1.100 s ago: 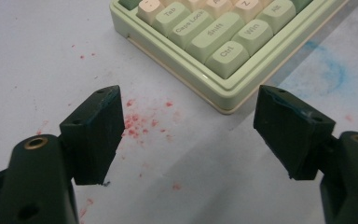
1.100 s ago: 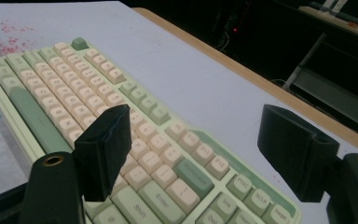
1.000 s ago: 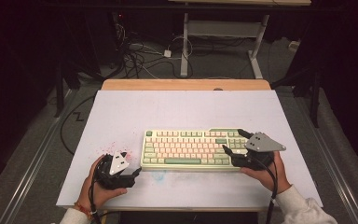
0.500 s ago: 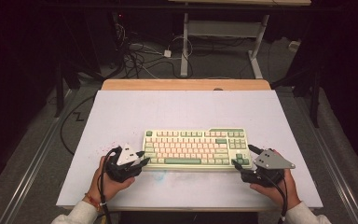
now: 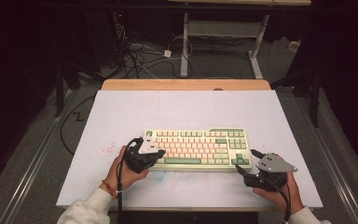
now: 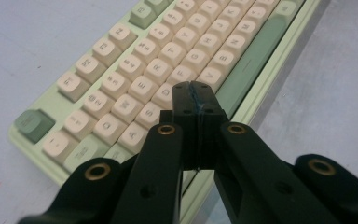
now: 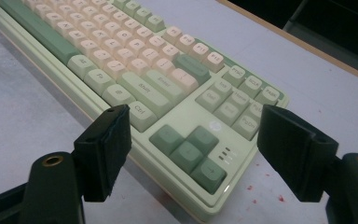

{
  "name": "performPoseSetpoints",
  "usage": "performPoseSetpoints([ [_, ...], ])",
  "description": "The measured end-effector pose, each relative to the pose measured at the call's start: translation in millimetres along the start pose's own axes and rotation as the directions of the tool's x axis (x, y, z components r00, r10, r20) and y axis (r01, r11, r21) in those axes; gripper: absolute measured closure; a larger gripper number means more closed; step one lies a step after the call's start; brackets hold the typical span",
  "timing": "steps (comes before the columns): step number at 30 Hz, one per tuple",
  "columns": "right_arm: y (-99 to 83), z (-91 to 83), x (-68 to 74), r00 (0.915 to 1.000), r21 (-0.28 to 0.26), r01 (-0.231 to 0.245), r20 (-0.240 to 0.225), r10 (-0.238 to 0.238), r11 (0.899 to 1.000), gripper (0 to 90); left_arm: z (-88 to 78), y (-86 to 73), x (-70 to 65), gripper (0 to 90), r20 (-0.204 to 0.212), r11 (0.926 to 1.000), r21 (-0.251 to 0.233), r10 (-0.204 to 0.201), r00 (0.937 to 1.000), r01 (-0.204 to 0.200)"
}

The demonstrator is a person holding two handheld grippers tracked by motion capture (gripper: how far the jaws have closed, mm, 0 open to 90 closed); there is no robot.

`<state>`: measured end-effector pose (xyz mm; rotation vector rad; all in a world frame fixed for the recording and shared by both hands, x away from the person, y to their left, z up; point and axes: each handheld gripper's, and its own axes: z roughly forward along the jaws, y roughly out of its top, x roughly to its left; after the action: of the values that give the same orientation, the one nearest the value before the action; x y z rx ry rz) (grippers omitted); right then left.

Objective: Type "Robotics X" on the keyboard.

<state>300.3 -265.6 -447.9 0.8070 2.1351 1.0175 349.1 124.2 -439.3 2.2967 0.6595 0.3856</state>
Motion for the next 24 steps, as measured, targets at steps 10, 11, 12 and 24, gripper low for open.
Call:
performPoseSetpoints([
  [10, -1.7, 3.7, 1.7, 0.9998, 0.013, 0.017, -0.014, -0.017, 1.0, 25.9, 25.4, 15.3, 0.6, 87.0, 0.019, 0.9984, 0.05, 0.023, 0.9995, -0.024],
  [11, -1.7, 3.6, 1.8, 0.9997, 0.013, 0.018, -0.015, -0.018, 1.0, 25.9, 27.2, 15.9, 0.5, 87.0, 0.011, 0.9981, 0.055, 0.026, 0.9996, -0.027],
  [12, -1.7, 3.7, 2.0, 0.9997, 0.014, 0.02, -0.015, -0.02, 1.0, 25.9, 28.8, 16.2, 0.9, 87.0, 0.016, 0.998, 0.059, 0.024, 0.9996, -0.025],
  [24, -1.1, 3.2, 3.6, 0.9992, 0.013, 0.034, -0.02, -0.033, 0.999, 25.9, 33.7, 15.1, 1.9, 85.4, 0.017, 0.997, 0.074, 0.021, 0.9996, -0.022],
])
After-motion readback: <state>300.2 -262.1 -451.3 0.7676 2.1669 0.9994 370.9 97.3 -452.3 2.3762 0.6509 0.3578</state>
